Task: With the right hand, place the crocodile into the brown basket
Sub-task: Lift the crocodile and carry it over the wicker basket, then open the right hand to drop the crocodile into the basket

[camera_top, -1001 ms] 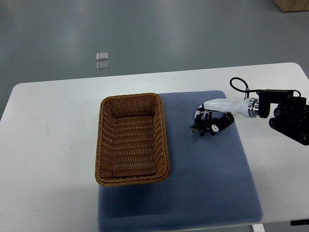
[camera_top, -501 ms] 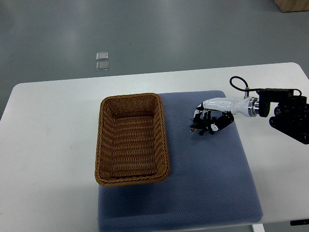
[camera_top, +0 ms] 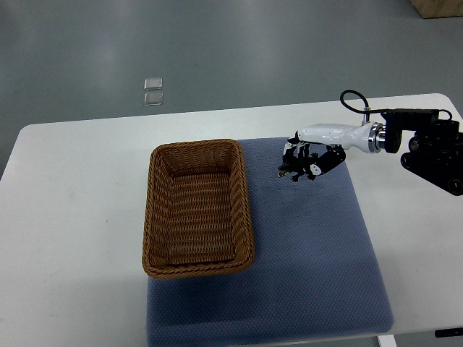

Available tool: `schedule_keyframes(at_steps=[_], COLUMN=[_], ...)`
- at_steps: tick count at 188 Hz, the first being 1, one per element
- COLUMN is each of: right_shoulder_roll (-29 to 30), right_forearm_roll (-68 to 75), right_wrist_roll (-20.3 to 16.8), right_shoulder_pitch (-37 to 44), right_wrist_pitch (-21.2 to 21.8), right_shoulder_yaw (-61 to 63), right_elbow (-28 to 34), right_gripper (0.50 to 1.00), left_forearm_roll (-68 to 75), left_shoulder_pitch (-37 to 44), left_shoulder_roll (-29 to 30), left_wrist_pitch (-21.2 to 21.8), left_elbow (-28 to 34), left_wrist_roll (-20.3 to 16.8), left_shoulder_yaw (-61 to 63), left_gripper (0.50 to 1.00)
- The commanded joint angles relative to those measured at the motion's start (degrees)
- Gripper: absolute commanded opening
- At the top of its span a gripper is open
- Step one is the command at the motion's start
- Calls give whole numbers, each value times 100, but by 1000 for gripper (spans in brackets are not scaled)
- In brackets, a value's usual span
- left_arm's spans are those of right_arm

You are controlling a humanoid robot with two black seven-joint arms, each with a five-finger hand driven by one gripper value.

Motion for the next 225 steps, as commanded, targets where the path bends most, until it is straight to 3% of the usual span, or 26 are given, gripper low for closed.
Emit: schedule_keyframes(at_steps=[1, 46, 127, 212, 214, 215, 216, 217, 218, 219, 225], right_shoulder_roll=[23, 41, 1658, 2124, 2133, 2142, 2142, 2150, 2150, 2159, 2185], right_forearm_roll=[22, 31, -101, -171, -171, -171, -171, -162, -162, -162, -154], right_wrist_roll=[1, -7, -69, -78, -78, -78, -78, -86, -86, -86, -86], right_shoulder_pitch=[189, 637, 874, 918, 918, 909, 909, 909, 909, 901, 874], right_wrist_pitch=[13, 162, 197, 118, 110, 110, 110, 110, 110, 110, 101], right_shoulder_yaw=[0, 0, -352, -642, -642, -633, -633, -624, -624, -624, -607], right_elbow=[34, 386, 430, 333, 315, 298, 298, 289, 289, 272, 236], right_gripper=[500, 500, 500, 500, 502, 547, 547, 588, 588, 627, 719], left_forearm_roll=[0, 0, 0, 0, 0, 0, 0, 0, 0, 0, 0], left_shoulder_pitch=[0, 0, 0, 0, 0, 0, 0, 0, 0, 0, 0], left_shoulder_roll=[0, 0, 0, 0, 0, 0, 0, 0, 0, 0, 0], left_wrist_pitch=[0, 0, 0, 0, 0, 0, 0, 0, 0, 0, 0], left_elbow=[0, 0, 0, 0, 0, 0, 0, 0, 0, 0, 0], left_wrist_roll=[0, 0, 0, 0, 0, 0, 0, 0, 0, 0, 0], left_shoulder_yaw=[0, 0, 0, 0, 0, 0, 0, 0, 0, 0, 0], left_gripper=[1000, 1000, 1000, 1000, 1000, 1000, 1000, 1000, 1000, 1000, 1000])
